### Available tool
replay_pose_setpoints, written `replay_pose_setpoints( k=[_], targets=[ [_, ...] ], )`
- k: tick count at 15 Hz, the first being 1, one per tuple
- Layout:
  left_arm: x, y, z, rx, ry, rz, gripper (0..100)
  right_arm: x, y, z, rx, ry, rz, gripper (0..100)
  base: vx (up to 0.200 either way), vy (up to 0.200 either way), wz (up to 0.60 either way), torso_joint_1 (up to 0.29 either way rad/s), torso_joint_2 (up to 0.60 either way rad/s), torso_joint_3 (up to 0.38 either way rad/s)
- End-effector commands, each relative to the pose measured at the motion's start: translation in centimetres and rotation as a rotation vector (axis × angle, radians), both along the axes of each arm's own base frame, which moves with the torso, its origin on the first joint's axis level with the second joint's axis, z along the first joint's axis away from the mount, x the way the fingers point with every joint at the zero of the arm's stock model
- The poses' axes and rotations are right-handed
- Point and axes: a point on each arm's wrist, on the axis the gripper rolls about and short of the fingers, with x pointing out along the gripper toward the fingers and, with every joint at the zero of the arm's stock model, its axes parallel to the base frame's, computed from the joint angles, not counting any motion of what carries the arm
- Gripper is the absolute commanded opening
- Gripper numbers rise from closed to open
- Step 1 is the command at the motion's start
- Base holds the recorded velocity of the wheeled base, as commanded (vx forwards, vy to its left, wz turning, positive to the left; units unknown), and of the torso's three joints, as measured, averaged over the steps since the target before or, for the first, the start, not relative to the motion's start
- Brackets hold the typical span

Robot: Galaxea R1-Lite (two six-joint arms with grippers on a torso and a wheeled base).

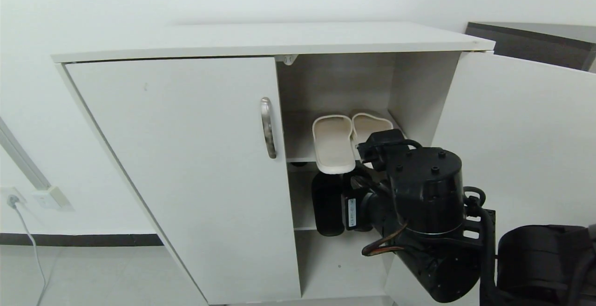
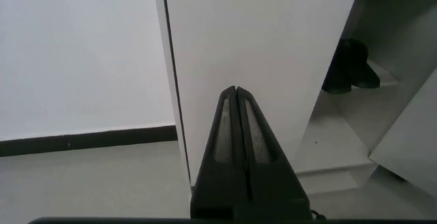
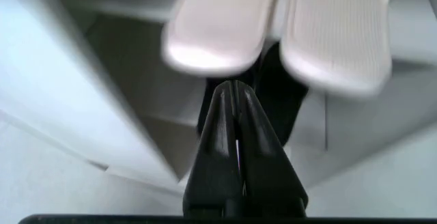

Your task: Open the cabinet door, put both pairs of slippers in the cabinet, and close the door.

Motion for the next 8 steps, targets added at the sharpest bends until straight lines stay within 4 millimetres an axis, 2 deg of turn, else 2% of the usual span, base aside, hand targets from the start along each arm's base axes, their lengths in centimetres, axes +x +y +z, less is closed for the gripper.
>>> replay_pose_setpoints(
  k=[1, 8],
  targets=[
    [0.0, 0.0, 0.0, 0.000, 0.001, 0.001, 0, 0.0, 0.1, -0.2, -0.006, 0.004, 0.001, 0, -0.200, 0.000, 0.00, 0.002, 0.00, -0.002],
    [0.0, 0.0, 0.0, 0.000, 0.001, 0.001, 0, 0.2, 0.3, -1.3, -0.032, 0.025, 0.000, 0, -0.200, 0.000, 0.00, 0.002, 0.00, 0.003]
  ],
)
